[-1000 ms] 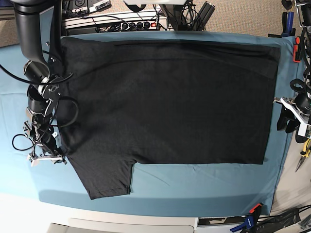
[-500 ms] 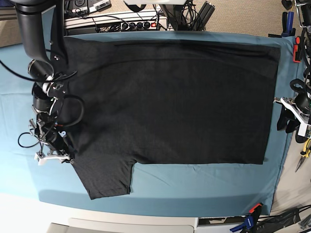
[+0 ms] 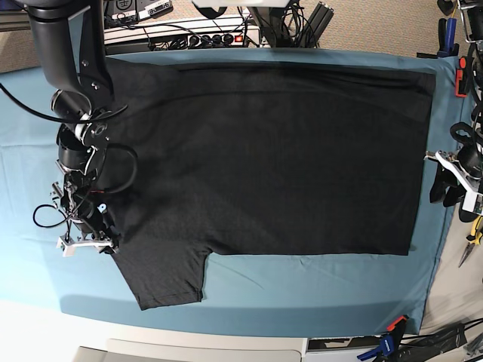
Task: Fold the T-shirt properly
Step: 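Move the right gripper down to the sleeve and grasp it, then reach the left gripper to the opposite hem corner and grasp it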
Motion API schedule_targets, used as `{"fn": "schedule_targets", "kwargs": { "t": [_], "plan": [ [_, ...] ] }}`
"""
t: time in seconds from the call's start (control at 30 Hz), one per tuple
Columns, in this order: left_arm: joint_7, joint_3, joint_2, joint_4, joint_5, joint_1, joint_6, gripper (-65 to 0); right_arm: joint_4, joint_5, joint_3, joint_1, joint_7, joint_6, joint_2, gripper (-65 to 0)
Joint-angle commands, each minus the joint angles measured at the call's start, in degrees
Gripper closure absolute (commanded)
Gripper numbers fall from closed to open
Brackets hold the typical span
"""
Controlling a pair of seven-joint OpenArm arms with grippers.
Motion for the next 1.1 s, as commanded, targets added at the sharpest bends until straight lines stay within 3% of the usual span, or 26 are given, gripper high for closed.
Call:
{"fn": "schedule_targets", "kwargs": {
  "t": [0.0,0.17,0.3,0.47,0.6,0.83,1.07],
  "plan": [
    [-1.5,-0.7,-1.4,0.8,-0.6,-0.8,0.0,-20.5,1.0,0.2,-0.1,1.5,-0.5,0.2,0.4,-27.3],
    [-1.5,-0.7,-1.4,0.8,-0.6,-0.8,0.0,-20.5,1.0,0.2,-0.1,1.2,-0.2,0.3,0.4,-16.9],
    [-1.5,-0.7,-1.4,0.8,-0.6,-0.8,0.0,-20.5,1.0,0.2,-0.1,1.2,-0.1,0.5,0.4,0.0],
    [-1.5,-0.7,-1.0,0.8,-1.4,-0.9,0.1,-18.5,1.0,-0.9,-0.1,1.2,0.1,4.3,0.3,0.0],
    [-0.2,-0.7,0.8,-1.4,-3.3,-3.7,0.8,-15.1,1.0,-0.9,-0.1,1.2,0.2,4.5,0.3,0.0],
    [1.6,-0.2,1.8,-18.4,-8.3,-15.7,-0.2,-18.3,1.0,-0.9,-0.1,0.3,0.1,6.9,0.3,0.0],
    [1.6,14.2,3.2,-37.9,-9.6,-32.3,-0.2,-18.3,1.0,-0.9,-0.1,-1.5,0.8,7.9,0.4,0.0]
  ]
}}
